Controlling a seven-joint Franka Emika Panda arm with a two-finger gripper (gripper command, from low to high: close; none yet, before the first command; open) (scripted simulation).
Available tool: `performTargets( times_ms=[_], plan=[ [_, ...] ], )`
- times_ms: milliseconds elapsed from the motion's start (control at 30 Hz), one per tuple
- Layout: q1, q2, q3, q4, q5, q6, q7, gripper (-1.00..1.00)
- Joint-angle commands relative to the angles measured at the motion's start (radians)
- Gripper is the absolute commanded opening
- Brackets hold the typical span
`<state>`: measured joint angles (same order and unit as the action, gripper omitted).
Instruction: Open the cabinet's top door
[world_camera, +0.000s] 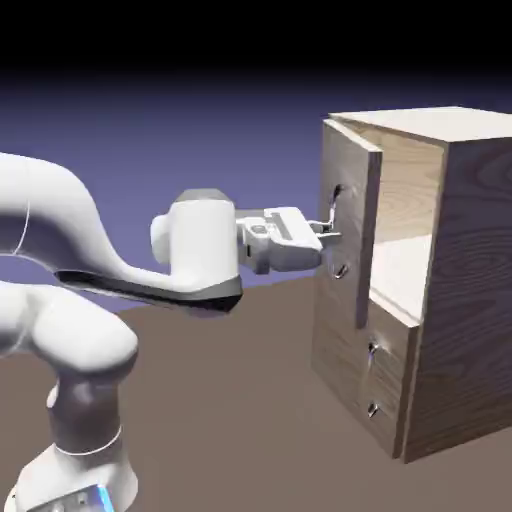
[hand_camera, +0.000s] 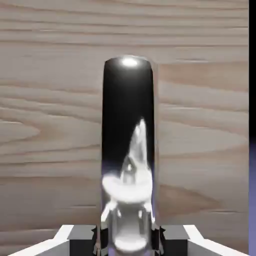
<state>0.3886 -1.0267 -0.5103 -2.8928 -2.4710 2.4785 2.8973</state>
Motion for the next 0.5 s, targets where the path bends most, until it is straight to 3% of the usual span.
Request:
performTargets(
  times_ms=[0, 200, 367, 467],
  plan=[
    [-0.023, -0.005, 0.036, -0.013, 0.033, -0.008, 0.0, -1.0],
    [-0.093, -0.071, 0.229, -0.092, 0.278, -0.099, -0.064, -1.0],
    [-0.254, -0.061, 0.407, -0.094, 0.366, -0.015, -0.001, -1.0],
    [-0.258, -0.099, 0.487, -0.12, 0.496, -0.059, -0.05, -1.0]
  ],
)
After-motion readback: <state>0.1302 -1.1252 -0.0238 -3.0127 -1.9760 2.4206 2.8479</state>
